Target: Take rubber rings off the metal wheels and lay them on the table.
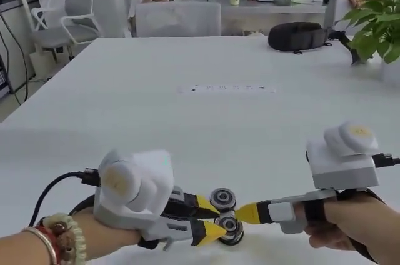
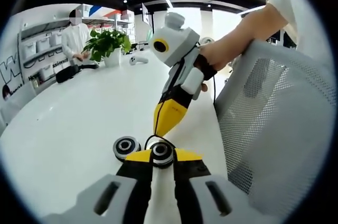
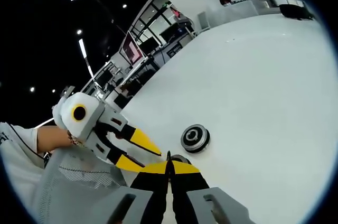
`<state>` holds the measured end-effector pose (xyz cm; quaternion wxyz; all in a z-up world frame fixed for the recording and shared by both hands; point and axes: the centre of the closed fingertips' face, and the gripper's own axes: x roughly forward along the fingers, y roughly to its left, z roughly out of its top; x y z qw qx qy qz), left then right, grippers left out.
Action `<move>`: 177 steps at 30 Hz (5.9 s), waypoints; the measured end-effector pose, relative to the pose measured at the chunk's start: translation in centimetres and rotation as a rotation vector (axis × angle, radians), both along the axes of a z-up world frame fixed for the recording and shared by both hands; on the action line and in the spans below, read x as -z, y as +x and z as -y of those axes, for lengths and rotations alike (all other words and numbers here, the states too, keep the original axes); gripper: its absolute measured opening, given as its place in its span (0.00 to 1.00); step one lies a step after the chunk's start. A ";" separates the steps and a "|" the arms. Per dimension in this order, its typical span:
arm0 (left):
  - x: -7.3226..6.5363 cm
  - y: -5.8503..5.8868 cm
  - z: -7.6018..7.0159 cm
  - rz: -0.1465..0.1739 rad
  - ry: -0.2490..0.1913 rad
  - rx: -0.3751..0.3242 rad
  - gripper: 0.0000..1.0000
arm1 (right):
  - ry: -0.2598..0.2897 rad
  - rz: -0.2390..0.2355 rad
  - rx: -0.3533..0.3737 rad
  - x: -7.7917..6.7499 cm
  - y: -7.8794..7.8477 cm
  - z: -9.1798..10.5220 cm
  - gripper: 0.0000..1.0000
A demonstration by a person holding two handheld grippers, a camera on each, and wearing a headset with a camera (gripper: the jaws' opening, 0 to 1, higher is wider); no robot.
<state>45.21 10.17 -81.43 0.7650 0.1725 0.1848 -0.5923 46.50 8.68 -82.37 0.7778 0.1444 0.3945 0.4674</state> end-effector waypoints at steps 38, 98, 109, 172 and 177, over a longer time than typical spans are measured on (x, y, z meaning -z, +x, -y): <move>-5.3 -2.6 -11.1 -0.013 -0.045 -0.150 0.68 | 0.056 0.026 -0.062 -2.4 -1.0 -2.1 0.00; -2.7 -4.7 -11.7 -0.106 -0.174 -0.301 0.72 | -0.180 0.057 -0.265 3.1 -0.6 -8.1 0.00; -2.7 -4.7 -11.8 -0.106 -0.174 -0.309 0.72 | -0.173 0.082 -0.258 2.2 -0.4 -7.5 0.05; -5.1 -2.7 -9.9 -0.052 -0.027 -0.160 0.67 | -0.275 0.303 -0.311 2.4 -1.0 1.3 0.24; -6.5 -2.5 -7.8 -0.068 -0.051 -0.114 0.71 | -0.292 0.320 -0.339 2.5 -1.2 0.9 0.24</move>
